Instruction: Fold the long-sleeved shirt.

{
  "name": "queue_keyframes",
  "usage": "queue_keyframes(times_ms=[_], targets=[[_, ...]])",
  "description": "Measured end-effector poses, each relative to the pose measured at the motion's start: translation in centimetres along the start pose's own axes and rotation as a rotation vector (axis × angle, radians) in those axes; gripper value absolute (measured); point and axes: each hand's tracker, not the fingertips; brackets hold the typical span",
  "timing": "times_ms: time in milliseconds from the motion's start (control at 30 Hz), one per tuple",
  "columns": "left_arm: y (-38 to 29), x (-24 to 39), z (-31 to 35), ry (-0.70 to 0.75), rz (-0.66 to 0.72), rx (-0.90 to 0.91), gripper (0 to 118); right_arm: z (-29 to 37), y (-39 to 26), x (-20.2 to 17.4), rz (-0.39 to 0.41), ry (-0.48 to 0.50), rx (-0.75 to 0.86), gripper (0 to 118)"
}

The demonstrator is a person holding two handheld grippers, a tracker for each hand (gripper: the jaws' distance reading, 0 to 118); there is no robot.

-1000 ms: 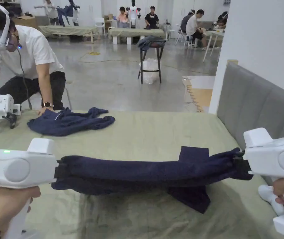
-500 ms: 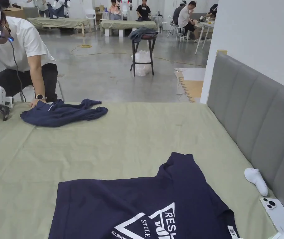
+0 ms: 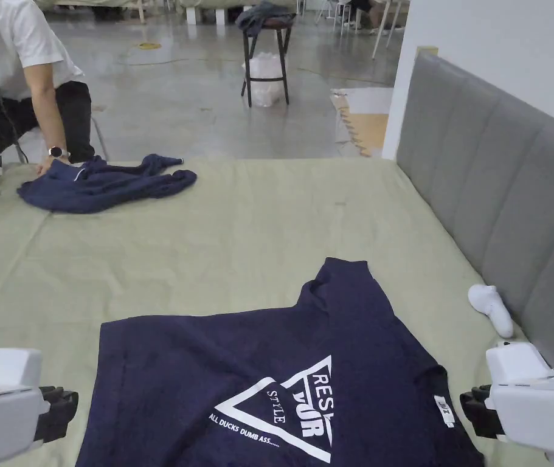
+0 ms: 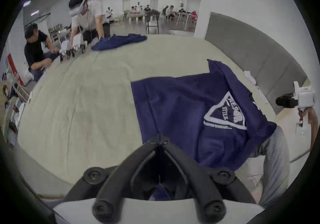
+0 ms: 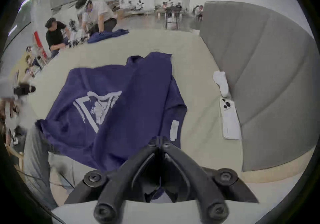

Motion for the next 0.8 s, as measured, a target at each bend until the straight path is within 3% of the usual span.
queue_keyframes(times_ms=[33, 67, 100, 133, 167, 433, 467, 500, 533, 600, 633, 667, 700, 800], targets=[[0.4, 0.6, -0.3, -0.003, 0.002, 0.000, 4, -0.2, -0.6, -0.2, 0.010, 0.004, -0.028, 1], [1.0, 0.5, -0.8, -0.009, 0.005, 0.000, 4, -0.3, -1.3, -0.3, -0.008, 0.002, -0.029, 14], [1.5, 0.4, -1.3, -0.015, 0.009, 0.000, 4, -0.5, -2.0, -0.3, -0.023, 0.012, -0.040, 56], [2.1, 0.3, -1.9, -0.017, 0.014, 0.001, 4, -1.3, -1.8, 0.0, -0.039, 0.035, -0.070, 88], [2.8, 0.4, -2.6, -0.013, 0.015, 0.004, 4, -2.0, -2.3, 0.0, -0.044, 0.053, -0.111, 105], [10.4, -0.3, -12.7, 0.015, -0.022, -0.065, 4, -8.4, -4.7, -2.0, 0.050, 0.083, -0.349, 79], [11.3, -0.5, -14.3, 0.023, -0.032, -0.079, 4, -9.2, -4.7, -2.3, 0.062, 0.082, -0.351, 70], [12.0, -0.7, -15.7, 0.023, -0.035, -0.088, 11, -9.9, -4.7, -2.5, 0.060, 0.087, -0.357, 46], [12.7, -0.9, -17.3, 0.021, -0.037, -0.104, 34, -10.8, -4.3, -2.8, 0.063, 0.107, -0.395, 31], [13.6, -1.5, -20.2, 0.047, -0.076, -0.180, 106, -10.9, -3.5, -3.3, 0.123, 0.083, -0.426, 25], [13.9, -1.8, -21.5, 0.053, -0.088, -0.203, 111, -10.7, -3.2, -3.6, 0.157, 0.098, -0.416, 17], [14.3, -2.2, -22.5, 0.092, -0.092, -0.192, 106, -11.0, -3.0, -3.7, 0.162, 0.108, -0.412, 8], [14.4, -2.5, -23.5, 0.104, -0.096, -0.203, 98, -11.3, -3.0, -4.0, 0.155, 0.099, -0.421, 7], [13.8, -3.2, -26.3, 0.138, -0.136, -0.320, 96, -11.2, -2.9, -4.1, 0.183, 0.091, -0.431, 7]])
